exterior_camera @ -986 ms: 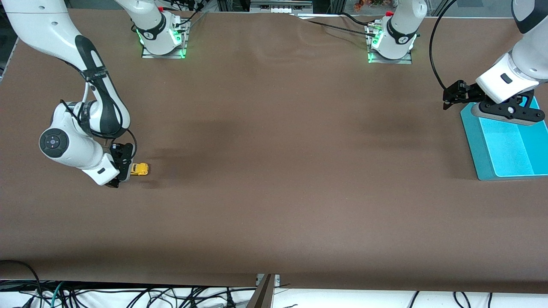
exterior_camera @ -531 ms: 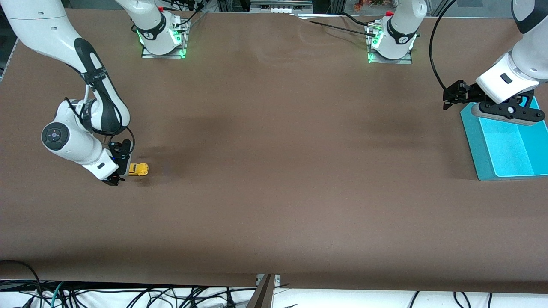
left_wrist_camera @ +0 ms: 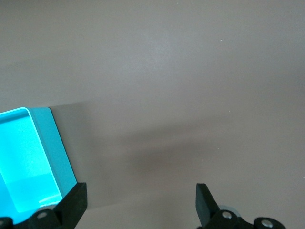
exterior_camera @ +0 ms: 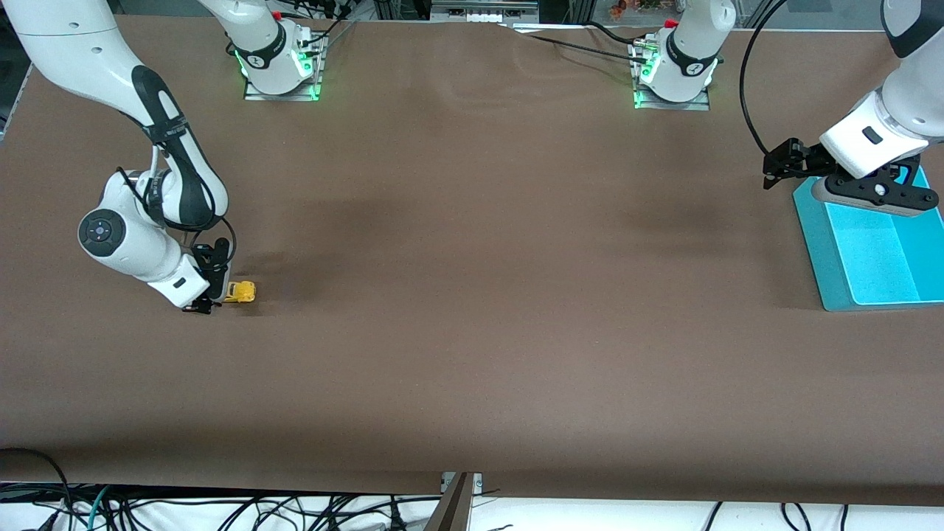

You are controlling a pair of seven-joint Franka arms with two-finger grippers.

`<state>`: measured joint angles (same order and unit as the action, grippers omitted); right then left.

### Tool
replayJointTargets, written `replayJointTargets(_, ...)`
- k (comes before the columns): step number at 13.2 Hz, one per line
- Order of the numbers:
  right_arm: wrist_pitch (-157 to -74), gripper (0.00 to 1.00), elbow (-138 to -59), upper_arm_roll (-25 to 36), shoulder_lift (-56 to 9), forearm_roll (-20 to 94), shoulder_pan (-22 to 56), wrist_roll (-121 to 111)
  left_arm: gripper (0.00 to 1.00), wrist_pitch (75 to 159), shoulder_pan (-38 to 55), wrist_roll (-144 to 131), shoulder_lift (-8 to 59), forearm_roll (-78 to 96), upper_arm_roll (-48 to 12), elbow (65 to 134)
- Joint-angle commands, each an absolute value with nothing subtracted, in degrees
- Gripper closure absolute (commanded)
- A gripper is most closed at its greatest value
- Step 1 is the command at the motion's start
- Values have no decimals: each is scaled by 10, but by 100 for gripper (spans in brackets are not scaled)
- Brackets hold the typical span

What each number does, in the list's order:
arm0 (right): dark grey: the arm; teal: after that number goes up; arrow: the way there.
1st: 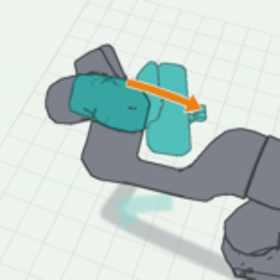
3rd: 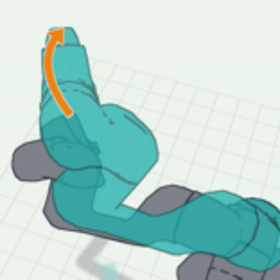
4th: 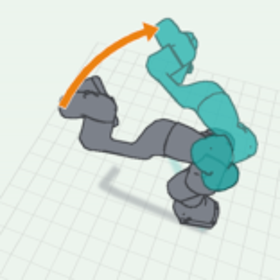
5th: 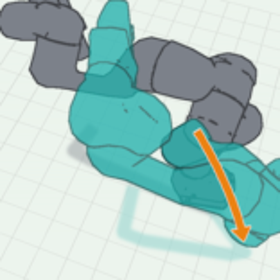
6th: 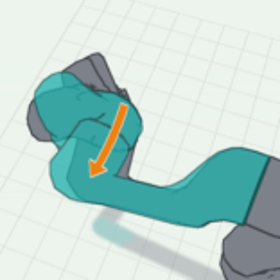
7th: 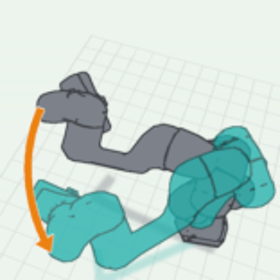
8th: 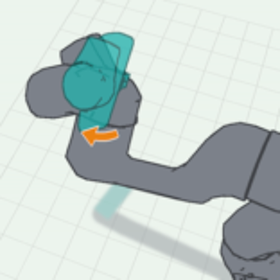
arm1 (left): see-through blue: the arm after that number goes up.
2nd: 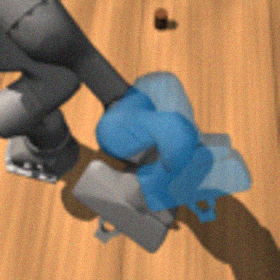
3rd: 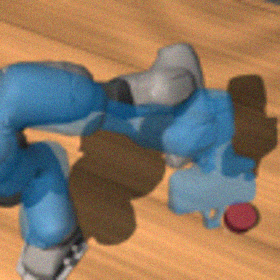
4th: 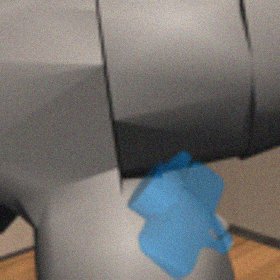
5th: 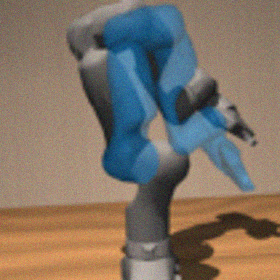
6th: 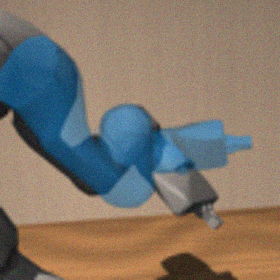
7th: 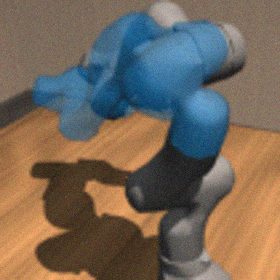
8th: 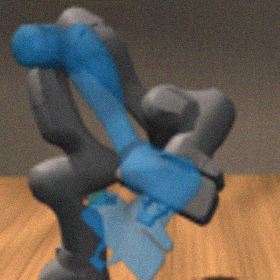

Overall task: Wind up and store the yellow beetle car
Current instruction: 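Close the right gripper on the yellow car's body, then pull the car backward along the table with the right gripper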

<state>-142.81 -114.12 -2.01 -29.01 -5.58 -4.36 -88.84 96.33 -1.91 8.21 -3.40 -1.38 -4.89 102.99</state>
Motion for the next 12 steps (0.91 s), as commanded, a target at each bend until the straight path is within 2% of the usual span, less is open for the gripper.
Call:
replayJointTargets(1,-1438,81,-1154,-25,-280,-55,-47,-898,0,951,-25,81,-31,-21,-55,1018)
replayJointTargets(2,-1438,84,-1154,-25,-280,-55,-47,-898,0,951,-25,81,-31,-20,-55,1018)
replayJointTargets(6,-1444,84,-1154,-25,-296,-55,-58,-915,0,951,-25,82,-31,-20,-55,1018)
replayJointTargets(12,-1505,84,-1150,-25,-329,-55,-166,-1037,0,951,-25,82,-31,-20,-55,1019)
